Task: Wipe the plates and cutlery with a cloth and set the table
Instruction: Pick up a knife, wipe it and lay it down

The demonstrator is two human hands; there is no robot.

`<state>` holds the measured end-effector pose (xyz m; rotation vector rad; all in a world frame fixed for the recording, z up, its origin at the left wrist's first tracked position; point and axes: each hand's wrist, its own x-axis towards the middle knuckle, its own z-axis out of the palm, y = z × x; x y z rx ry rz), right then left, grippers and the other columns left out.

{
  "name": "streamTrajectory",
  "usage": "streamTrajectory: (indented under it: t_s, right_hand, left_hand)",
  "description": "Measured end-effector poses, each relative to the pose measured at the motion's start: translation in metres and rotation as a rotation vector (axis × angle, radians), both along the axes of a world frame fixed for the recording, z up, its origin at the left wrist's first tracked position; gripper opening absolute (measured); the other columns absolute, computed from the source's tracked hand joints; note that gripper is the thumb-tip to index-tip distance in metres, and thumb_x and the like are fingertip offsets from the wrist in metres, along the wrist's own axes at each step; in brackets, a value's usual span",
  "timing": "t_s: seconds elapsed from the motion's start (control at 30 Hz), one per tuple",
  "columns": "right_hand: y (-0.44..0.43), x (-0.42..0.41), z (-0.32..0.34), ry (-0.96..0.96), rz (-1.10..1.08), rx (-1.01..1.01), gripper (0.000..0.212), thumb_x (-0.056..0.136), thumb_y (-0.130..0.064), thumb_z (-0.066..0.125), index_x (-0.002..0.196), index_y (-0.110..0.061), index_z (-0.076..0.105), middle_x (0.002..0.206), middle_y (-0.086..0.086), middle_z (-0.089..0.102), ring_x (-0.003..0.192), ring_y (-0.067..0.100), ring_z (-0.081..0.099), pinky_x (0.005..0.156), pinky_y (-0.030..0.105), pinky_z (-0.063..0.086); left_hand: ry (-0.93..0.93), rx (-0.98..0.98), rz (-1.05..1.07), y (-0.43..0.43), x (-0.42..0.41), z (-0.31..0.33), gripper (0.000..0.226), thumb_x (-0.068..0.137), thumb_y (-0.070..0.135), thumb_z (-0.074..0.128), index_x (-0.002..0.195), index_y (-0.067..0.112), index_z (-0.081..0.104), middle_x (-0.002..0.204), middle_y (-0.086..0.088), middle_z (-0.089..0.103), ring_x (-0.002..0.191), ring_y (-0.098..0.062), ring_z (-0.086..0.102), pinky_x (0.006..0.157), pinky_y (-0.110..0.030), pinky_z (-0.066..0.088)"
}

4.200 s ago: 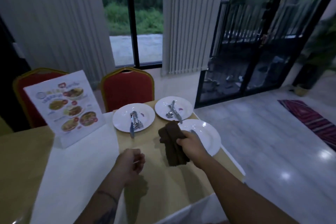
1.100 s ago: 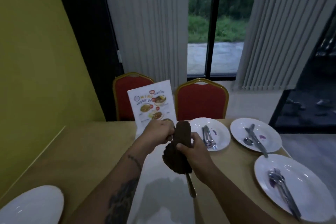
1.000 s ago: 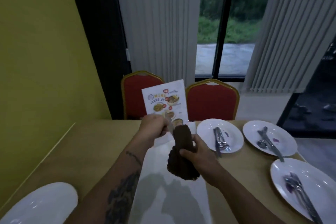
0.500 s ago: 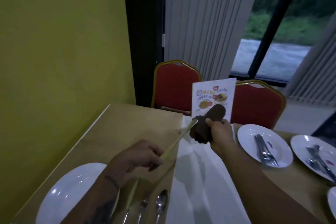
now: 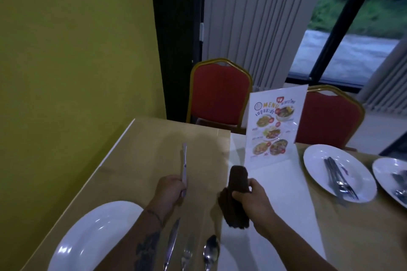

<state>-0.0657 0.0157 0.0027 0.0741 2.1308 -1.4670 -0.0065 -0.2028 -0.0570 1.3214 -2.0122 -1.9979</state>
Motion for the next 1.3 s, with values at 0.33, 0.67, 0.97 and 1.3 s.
streamTrajectory:
  t_s: [0.33,0.67,0.97,1.3]
  right_hand:
    - [0.025,-0.011,-0.011,-0.032,-0.061,0.144,0.015,0.087,0.005,0.059,0.1,-0.002,0.055,0.094,0.018,0.066,0.08,0.024,0.064,0.061,0.032,0.043]
    - [0.007,-0.023,-0.015,-0.065,-0.099,0.113,0.017,0.087,0.004,0.06,0.102,-0.004,0.056,0.094,0.016,0.068,0.084,0.024,0.067,0.065,0.033,0.047]
    - [-0.002,-0.029,-0.01,-0.077,-0.108,0.051,0.019,0.089,0.002,0.06,0.105,-0.009,0.057,0.101,0.014,0.068,0.091,0.026,0.067,0.075,0.038,0.054]
    - [0.042,-0.031,-0.005,-0.05,-0.193,0.03,0.016,0.089,0.0,0.061,0.103,-0.008,0.059,0.1,0.015,0.07,0.093,0.03,0.068,0.084,0.046,0.056]
  left_hand:
    - [-0.322,-1.11,-0.42,-0.041,-0.072,-0.018,0.02,0.086,0.015,0.057,0.104,0.011,0.064,0.112,-0.008,0.056,0.101,-0.026,0.06,0.08,-0.033,0.051]
    - [-0.313,-1.227,-0.582,-0.03,-0.097,-0.044,0.04,0.089,0.016,0.047,0.128,0.01,0.05,0.121,-0.008,0.044,0.102,-0.024,0.05,0.08,-0.033,0.049]
    - [-0.32,-1.167,-0.548,-0.023,-0.127,-0.037,0.04,0.094,0.016,0.049,0.132,0.006,0.049,0.127,-0.011,0.044,0.107,-0.026,0.05,0.086,-0.034,0.048]
    - [-0.239,-1.143,-0.499,-0.005,-0.127,-0.022,0.037,0.091,0.018,0.053,0.127,0.013,0.051,0.125,-0.008,0.044,0.108,-0.025,0.05,0.086,-0.034,0.049]
